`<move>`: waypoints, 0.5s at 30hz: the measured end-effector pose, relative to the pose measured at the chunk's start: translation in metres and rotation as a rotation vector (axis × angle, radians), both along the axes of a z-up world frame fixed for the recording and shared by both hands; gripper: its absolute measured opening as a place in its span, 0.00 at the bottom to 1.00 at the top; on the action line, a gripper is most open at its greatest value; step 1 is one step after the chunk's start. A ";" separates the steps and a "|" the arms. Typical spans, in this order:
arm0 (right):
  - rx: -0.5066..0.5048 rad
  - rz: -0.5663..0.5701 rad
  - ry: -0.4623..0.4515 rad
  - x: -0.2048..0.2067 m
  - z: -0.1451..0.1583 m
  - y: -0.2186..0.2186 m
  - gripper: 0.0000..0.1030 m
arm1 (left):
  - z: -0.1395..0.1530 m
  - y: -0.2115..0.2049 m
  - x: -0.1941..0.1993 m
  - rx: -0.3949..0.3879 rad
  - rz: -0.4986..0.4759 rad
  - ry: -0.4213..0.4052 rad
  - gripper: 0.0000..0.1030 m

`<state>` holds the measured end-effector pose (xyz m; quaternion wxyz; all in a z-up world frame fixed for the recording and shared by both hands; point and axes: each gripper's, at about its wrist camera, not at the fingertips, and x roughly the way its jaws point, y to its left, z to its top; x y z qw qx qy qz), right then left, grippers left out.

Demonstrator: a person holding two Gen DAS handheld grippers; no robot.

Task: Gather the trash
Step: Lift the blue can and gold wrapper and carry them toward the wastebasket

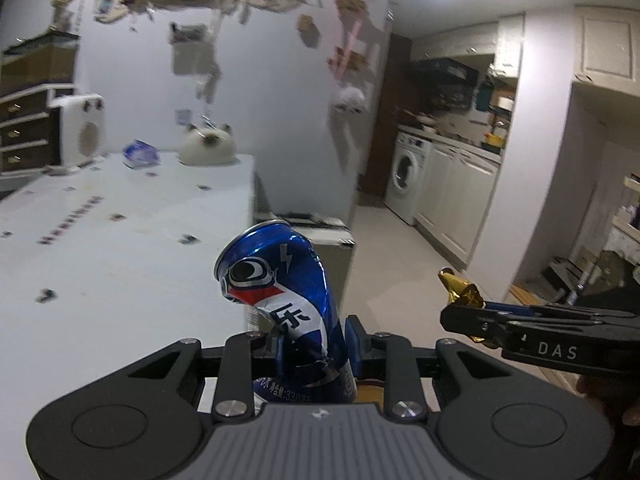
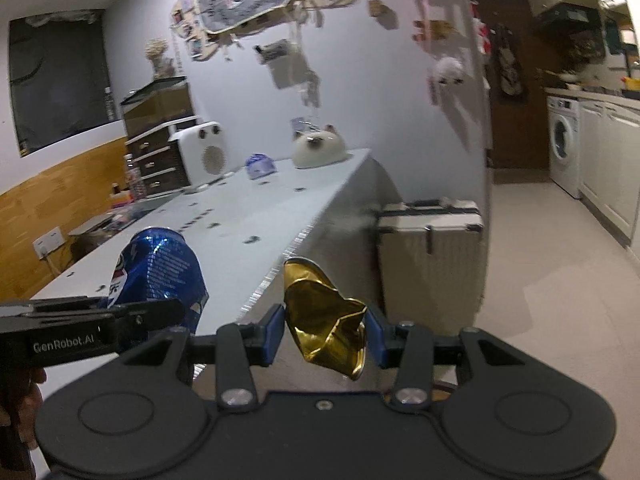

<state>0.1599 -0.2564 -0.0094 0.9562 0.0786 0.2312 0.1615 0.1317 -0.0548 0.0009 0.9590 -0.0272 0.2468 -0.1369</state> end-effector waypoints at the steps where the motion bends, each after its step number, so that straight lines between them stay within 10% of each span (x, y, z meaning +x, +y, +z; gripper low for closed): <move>1: 0.002 -0.010 0.006 0.000 -0.004 -0.007 0.43 | -0.004 -0.007 0.003 -0.004 -0.012 0.014 0.29; 15: 0.036 -0.090 0.145 0.022 -0.077 -0.086 0.43 | -0.101 -0.101 0.056 0.040 -0.080 0.287 0.29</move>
